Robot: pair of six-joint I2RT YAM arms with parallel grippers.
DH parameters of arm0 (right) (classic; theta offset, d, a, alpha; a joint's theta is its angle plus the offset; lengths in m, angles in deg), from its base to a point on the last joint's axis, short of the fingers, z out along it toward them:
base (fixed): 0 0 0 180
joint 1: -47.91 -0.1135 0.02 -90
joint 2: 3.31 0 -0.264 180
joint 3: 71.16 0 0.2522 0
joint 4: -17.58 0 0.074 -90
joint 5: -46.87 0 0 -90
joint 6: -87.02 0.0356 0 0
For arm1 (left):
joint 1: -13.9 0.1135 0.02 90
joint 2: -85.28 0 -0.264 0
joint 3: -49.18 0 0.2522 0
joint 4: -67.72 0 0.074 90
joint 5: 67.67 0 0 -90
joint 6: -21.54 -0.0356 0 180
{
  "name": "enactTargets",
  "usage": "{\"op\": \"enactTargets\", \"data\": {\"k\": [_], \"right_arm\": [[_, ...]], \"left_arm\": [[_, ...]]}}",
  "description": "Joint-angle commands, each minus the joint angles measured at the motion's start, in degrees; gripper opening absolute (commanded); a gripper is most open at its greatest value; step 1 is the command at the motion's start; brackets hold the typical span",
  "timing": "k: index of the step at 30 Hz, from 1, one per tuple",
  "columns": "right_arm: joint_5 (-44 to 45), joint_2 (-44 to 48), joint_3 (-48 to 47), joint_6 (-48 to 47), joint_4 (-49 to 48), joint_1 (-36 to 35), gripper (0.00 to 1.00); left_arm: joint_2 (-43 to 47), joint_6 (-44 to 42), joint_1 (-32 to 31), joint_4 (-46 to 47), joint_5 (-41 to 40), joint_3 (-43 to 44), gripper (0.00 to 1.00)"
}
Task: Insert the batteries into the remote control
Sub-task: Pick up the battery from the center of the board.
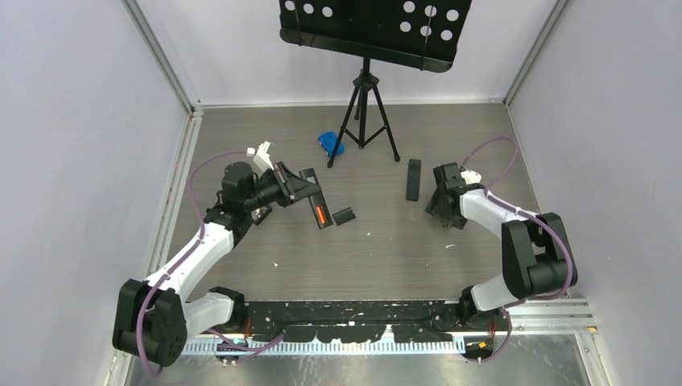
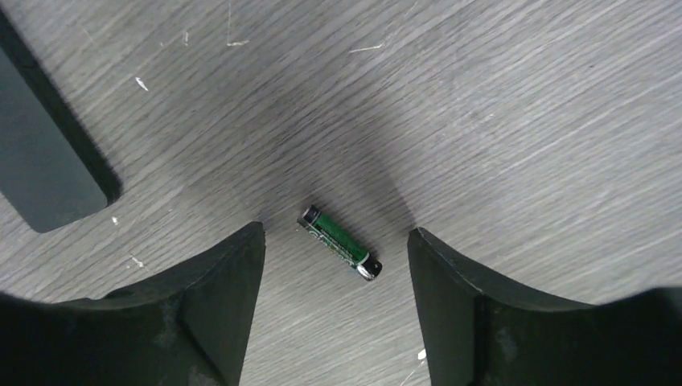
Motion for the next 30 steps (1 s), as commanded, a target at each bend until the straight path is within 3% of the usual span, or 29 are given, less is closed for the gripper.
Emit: {"op": "enactTargets", "data": {"k": [1,8,15,22,30], "right_arm": [[-4.4,-2.0,-1.3,0.3,-1.9,1.7,0.61],[-2.5,-2.6,-2.6,2.8,1.9,1.8,0.28],[-5.0,-0.1,-2.5,3.4,1.3,1.8,0.07],[-14.8,9.0,-3.0,3.0,1.1,-1.4,0.05],[-20.8,21.9,-8.0,1.8,-2.9,-19.8,0.04]], "left_arm": [[-0.7,-0.6,0.2,1.9,1.6,0.3,0.0],[-0.4,-0.4,0.3,1.8,1.3,0.4,0.0],[-0.4,0.2,0.3,2.1,1.9,0.7,0.0],[-2.8,2.5,0.3,4.7,6.0,1.2,0.0],[-9.9,8.7,-1.7,9.3,11.4,2.1,0.0]]}}
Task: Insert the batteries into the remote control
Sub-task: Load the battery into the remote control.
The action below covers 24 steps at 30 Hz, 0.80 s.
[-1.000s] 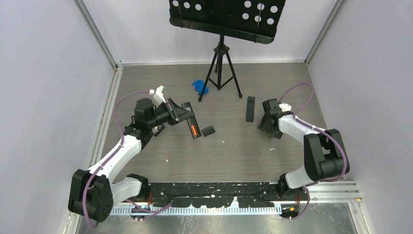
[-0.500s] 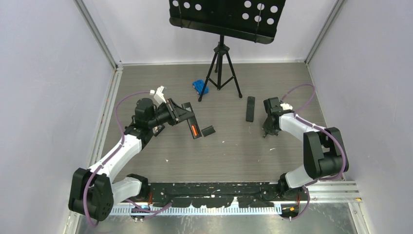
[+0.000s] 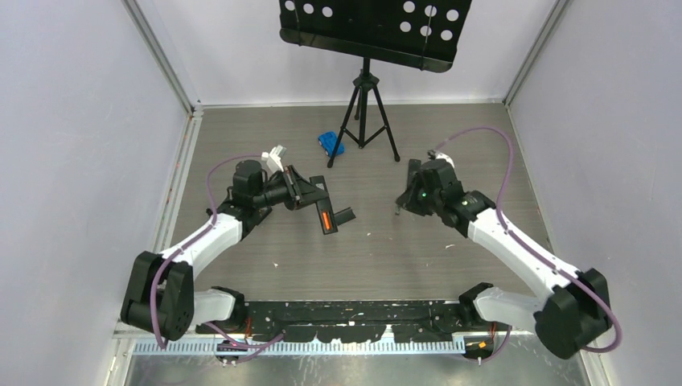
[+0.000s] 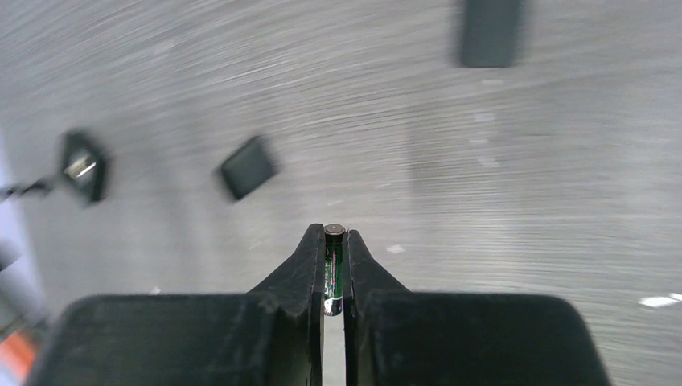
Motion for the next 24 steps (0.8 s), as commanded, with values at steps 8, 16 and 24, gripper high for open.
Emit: {"op": "enactTargets", "data": {"k": [8,16,24], "right_arm": [[-5.8,4.3,-10.7,-2.0,-6.0,-19.8,0.04],[-1.6,-1.3,-15.3,-5.2,-5.4,-26.7,0.05],[-1.9,-5.3,-18.8,-4.7,-3.6,-28.4,0.08]], "left_arm": [[-7.3,12.1,-2.7,13.9,5.5,1.0,0.0],[-7.3,12.3,-3.4,14.0,6.1,1.4,0.0],[-6.6,11.9,-3.6,14.1,5.3,1.3,0.0]]}}
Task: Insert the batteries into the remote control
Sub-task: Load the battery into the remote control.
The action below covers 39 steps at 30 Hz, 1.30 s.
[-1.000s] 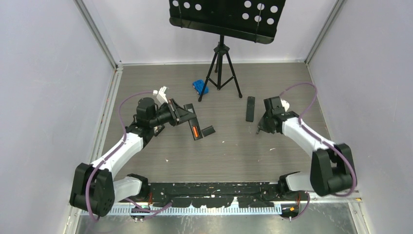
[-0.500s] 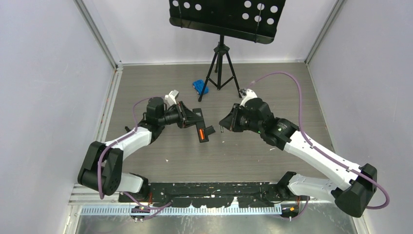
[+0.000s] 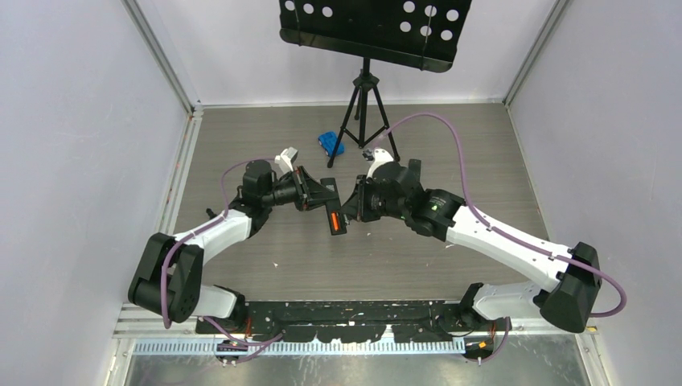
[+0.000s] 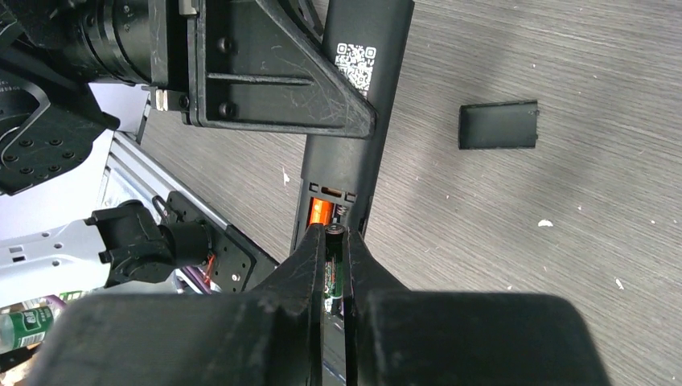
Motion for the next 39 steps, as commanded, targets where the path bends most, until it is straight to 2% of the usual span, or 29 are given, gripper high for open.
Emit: {"op": "enactTargets", "data": {"k": [1,6,14,24,33,35,39], "right_arm": [[0.9,-1.4,-4.3,-0.4,1.1,-0.8,0.08],[0.3,-3.2,-6.4,0.9,4.7,-1.4,0.09],[0.0,-5.2,-6.6,2.2,5.1,-2.3,0.11],[1.8,-6.1,-7.2,2.0,4.9,-2.4,0.29],[3.9,-5.5,-7.3,4.7,3.3,-2.4,0.31],[4.7,-4.3,-6.8,5.3,2.5,-2.4,0.34],[6.7,1.0,-1.8,9.3,-3.8,-2.3,0.55]], "left_arm": [[1.2,0.1,-0.3,3.9,0.6,1.2,0.0],[2.0,0.1,-0.3,4.4,-0.7,0.9,0.0],[1.5,2.3,-0.3,6.5,-0.7,0.5,0.0],[1.2,3.6,-0.3,6.8,0.0,-0.1,0.0],[0.6,5.4,-0.3,8.3,0.0,-0.3,0.0],[0.5,6.5,-0.3,8.5,-0.3,-0.3,0.0],[0.9,13.2,-0.3,10.1,-1.5,-1.2,0.0]]}}
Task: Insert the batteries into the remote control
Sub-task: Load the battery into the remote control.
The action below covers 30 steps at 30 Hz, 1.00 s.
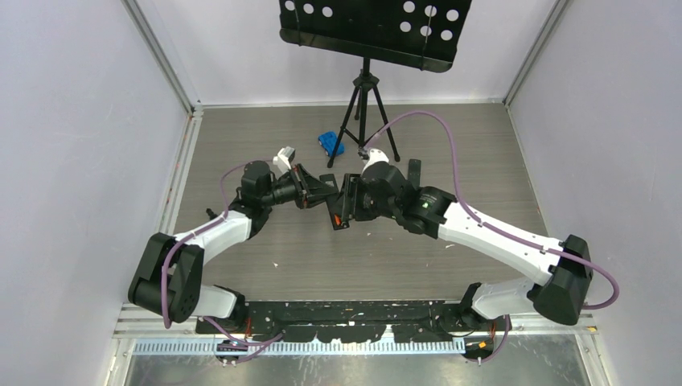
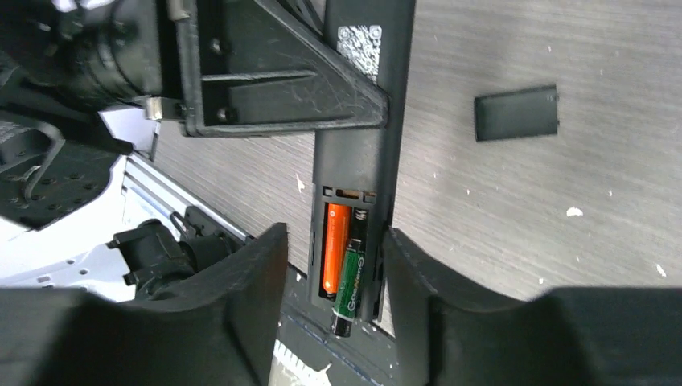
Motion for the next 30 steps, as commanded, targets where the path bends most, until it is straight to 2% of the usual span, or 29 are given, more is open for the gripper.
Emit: {"op": "enactTargets", "data": {"k": [1,5,9,12,23,30], "right_arm": [[4.3,7.8,5.2,5.4,-10.5,-0.3,0.58],[7.1,15.8,14.9,12.3,-23.3,-0.3,0.68],[11.4,21.8,21.5,17.2,-30.9,-0.3,0.72],[11.7,23.9,25.8,19.7,-36.5,-0.3,0.73],[6.8,19.4,26.8,25.8,-42.5,-0.3,0.73],[5.1,17.1,26.1,26.6,-43.2,-0.3,0.64]], "left_arm": [[1.2,9.2,-0.3,6.9,-0.4,-0.9,0.0],[2.7,16.9,-0.3,10.1,-3.6,-2.7,0.0],[2.6,27.3,-0.3,18.6,-6.6,-5.6,0.0],[2.7,31.6,-0.4,22.1,-8.1,-6.4,0.0],[5.2,28.7,-0.6,19.4,-8.6,-5.0,0.0],[5.4,28.0,-0.6,18.9,-8.5,-4.9,0.0]]}}
